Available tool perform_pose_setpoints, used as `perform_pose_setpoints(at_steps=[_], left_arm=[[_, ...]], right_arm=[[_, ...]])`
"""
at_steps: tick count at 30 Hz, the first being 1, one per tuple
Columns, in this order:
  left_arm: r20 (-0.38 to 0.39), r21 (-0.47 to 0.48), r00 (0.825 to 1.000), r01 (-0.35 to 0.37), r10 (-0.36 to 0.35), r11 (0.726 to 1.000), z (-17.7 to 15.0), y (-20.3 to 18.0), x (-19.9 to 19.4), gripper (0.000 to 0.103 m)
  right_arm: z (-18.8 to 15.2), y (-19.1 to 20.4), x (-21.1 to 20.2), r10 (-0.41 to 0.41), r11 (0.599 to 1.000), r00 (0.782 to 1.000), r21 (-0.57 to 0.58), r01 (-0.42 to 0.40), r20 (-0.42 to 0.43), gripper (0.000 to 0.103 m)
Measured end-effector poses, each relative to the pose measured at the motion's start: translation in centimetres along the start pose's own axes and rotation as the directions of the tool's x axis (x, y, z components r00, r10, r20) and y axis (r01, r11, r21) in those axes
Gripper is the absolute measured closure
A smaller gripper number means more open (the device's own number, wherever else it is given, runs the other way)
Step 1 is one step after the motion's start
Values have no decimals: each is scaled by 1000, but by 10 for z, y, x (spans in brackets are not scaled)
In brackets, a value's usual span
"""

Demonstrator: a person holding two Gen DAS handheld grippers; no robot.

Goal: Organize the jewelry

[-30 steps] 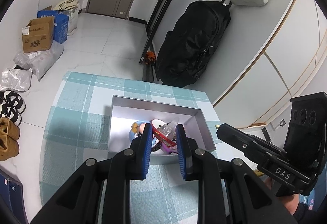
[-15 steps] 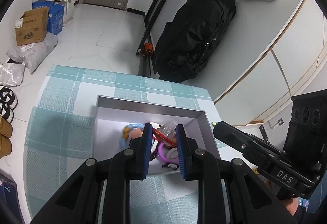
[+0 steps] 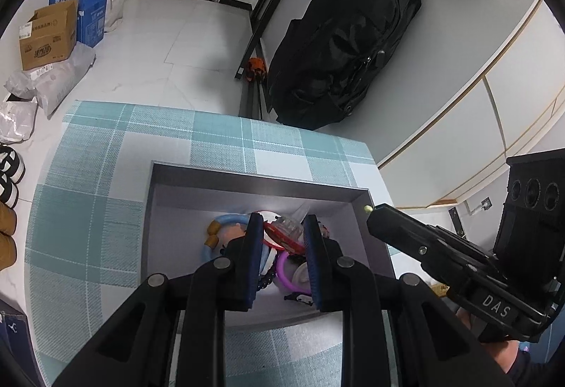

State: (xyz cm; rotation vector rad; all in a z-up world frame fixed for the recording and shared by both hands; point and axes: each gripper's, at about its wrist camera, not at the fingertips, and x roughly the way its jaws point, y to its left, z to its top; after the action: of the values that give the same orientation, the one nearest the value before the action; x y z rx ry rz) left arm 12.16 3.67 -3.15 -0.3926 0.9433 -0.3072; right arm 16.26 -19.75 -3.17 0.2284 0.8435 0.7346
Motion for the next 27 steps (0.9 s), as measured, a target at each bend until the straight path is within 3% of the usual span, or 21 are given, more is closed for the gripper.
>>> perform_pose_setpoints(at_steps=[19,22,24,27], left_arm=[[-34,-18,999,3,-4,1000,0,1,8,83],[-67,-46,998,-4,1,999,1,5,12,75],[-60,-70,998,7,-11,998,0,8,10,60],[-46,-67,999,14,-17,998,0,6,6,57]], right_arm=[[-2,-7,6,-6,1000,1000,19,7,-30,88],[-2,-8,4,-14,1000,1000,22,14,-21,88],[-1,-8,1,-12,1000,1000,20,12,-11,86],[-1,-8,-1,-17,1000,1000,17,17,0,76]])
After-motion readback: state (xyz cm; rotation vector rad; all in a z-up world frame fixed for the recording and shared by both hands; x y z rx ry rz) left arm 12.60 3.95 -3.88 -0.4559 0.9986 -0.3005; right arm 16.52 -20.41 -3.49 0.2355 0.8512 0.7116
